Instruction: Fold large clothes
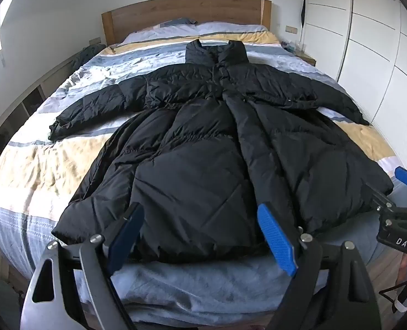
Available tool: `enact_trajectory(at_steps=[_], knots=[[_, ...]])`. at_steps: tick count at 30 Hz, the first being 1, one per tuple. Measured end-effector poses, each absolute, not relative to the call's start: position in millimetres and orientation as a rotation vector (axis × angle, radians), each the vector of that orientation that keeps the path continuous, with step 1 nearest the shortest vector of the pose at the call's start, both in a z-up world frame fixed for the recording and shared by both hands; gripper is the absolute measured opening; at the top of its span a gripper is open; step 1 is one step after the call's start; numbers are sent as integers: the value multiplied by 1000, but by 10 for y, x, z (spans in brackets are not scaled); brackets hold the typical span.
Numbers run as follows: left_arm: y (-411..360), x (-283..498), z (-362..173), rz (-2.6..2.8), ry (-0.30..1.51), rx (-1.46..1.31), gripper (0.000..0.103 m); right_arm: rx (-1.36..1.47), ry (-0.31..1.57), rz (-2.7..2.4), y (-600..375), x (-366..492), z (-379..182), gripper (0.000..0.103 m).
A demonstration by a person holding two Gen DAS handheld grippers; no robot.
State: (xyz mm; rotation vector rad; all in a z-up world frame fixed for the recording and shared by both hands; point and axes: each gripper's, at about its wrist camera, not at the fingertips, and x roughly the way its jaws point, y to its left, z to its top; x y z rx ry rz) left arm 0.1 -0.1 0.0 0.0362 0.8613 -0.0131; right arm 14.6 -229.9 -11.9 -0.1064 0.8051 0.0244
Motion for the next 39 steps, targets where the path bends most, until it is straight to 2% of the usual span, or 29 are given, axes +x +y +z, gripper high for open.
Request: enact_trajectory(at_steps=[30,39], knots=[[100,169,-296,-1,894,3,84,-143,875,27,-2245,339,-389,102],[73,205,-343,32,914,79,84,-129,891,20,-2251,401,-481,102]])
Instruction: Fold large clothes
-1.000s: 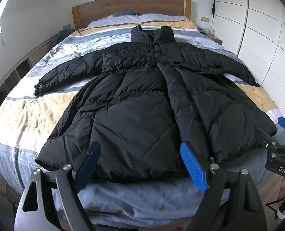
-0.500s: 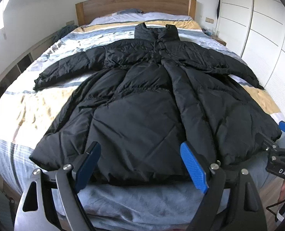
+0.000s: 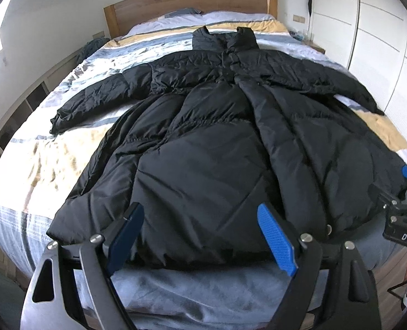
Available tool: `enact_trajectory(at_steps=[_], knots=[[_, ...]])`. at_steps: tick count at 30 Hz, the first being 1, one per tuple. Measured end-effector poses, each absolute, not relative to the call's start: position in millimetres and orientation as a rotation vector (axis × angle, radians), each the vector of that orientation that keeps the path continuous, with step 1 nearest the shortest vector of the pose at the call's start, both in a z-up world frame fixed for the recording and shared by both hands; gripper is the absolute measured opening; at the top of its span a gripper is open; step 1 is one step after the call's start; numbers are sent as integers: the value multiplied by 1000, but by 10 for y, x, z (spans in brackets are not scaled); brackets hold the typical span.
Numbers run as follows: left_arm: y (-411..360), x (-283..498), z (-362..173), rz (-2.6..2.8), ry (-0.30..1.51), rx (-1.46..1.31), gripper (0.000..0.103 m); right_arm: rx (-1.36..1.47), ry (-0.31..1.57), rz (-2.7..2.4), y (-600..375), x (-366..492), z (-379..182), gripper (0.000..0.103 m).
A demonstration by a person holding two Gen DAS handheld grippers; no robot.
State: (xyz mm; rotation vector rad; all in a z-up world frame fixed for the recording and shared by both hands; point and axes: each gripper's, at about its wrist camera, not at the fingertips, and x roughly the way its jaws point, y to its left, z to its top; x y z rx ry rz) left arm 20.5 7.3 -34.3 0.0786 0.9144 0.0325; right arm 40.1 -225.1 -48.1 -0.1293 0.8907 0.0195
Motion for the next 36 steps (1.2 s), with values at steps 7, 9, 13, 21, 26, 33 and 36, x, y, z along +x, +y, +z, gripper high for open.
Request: enact_trajectory(at_steps=[7,9,13,21,26,33,36], knots=[[19,263,-421,22,969,102,84,-127,908,24,-2254,445,-558,102],[21,268,-430,21,970,102,84,-127,908,29,-2242,450,-565,102],[52,310,-450,15,981,83,84,-128,911,34,-2224,476,-581,102],[161,430,-481,4,1004,55,84,-123,916,21,-2237,583,-574,102],[244,558,-430,21,996,48,84,-117,902,9,-2292,710,-501,102],[273,774,-396,36,994,56,84,-87,876,-5,-2389,999,-397,102],[325,925,-339,42,988,49,84,-69,864,-9,-2459,1156,-344,102]])
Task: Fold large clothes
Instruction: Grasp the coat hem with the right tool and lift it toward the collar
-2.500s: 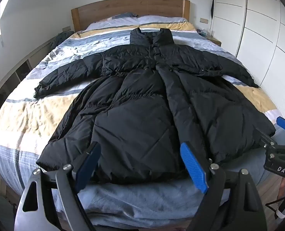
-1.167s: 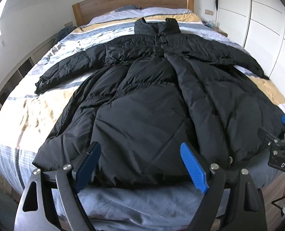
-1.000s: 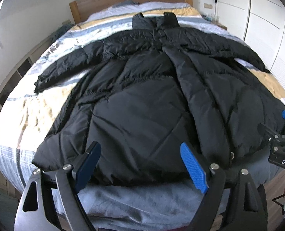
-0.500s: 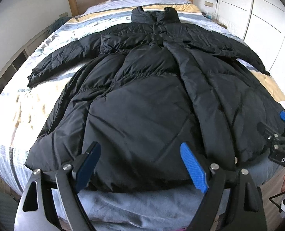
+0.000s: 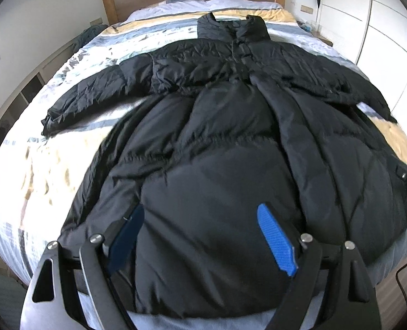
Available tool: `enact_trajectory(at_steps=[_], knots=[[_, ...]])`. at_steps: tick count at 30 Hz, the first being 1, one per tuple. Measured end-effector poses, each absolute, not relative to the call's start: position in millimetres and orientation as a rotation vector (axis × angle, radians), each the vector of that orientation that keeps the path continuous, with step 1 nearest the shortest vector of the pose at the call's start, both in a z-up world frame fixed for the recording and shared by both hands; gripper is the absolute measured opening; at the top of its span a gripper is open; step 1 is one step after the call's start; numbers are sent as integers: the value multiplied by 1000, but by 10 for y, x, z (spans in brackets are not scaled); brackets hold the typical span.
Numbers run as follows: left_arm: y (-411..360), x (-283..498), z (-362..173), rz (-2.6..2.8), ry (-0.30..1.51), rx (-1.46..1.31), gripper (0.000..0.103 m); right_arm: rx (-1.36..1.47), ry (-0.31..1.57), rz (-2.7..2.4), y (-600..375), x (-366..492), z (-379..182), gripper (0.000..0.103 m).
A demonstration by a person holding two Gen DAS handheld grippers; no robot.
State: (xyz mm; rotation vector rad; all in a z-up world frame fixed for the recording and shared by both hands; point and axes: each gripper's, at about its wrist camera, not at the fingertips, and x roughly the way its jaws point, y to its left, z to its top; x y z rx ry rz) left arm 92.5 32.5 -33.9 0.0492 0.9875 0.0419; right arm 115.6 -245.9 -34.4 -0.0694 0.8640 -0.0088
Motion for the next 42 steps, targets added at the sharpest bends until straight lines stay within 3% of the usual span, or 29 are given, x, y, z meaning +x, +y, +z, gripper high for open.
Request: enact_trajectory(at_steps=[11,18,30,36,42], knots=[[747,1760,-56,66,916,-17,84,80,889,-90,-3347,2408,-235,102],[848,2464,-101,109,956,-28,84,309,937,-224,-4305,3213,-608,102],[779,2875,99,207,1126,-14,84,847,964,-371,-5554,3437,-1330,102],[730,3024,92,234,1178,-7,84,1034,874,-416,-5946,3519,-1468,90],[634,3138,43,234,1217,-2,84,1212,755,-433,-6280,3506,-1629,57]])
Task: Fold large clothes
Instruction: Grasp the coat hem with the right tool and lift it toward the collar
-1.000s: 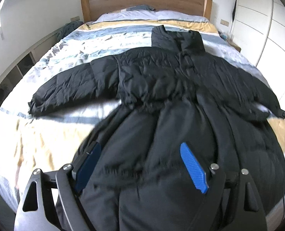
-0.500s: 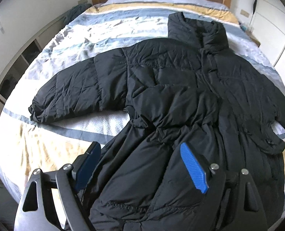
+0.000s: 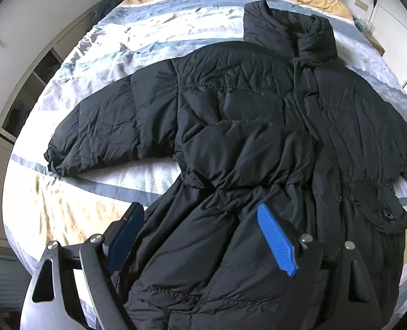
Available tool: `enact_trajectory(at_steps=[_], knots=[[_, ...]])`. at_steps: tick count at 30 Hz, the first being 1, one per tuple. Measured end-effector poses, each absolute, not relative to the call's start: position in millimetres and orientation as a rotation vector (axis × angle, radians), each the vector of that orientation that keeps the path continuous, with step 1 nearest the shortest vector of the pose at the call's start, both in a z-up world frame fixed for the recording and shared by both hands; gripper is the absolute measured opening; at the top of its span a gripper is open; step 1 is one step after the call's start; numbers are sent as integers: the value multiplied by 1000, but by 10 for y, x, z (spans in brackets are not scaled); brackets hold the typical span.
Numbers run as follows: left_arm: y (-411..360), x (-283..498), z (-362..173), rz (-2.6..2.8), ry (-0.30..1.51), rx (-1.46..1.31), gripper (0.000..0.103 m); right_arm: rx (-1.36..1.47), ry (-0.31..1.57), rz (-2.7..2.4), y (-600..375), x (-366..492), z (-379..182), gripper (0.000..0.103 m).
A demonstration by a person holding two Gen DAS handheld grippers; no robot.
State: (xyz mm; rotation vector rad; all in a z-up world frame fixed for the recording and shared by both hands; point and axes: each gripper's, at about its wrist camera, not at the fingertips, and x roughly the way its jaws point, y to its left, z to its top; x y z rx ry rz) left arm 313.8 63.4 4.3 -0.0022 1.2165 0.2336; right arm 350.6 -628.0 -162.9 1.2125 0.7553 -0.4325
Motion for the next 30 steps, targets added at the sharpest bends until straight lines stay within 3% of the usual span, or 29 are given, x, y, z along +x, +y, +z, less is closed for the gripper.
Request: enact_trajectory(at_steps=[4,7,17,30], knots=[[554,3231,43,224,1237,3,84,1203,738,-402,-6299,3558,-1577,22],[498,3295,88,218,1233,16,84,1145,734,-379,-6309,3662,-1392,14],[598,3385,417,238,1189,-47,84,912,687,-240,-5969,3977,-312,11],[1093,3056,948,307,1123,-119,84,649,726,113,-4479,4208,708,10]])
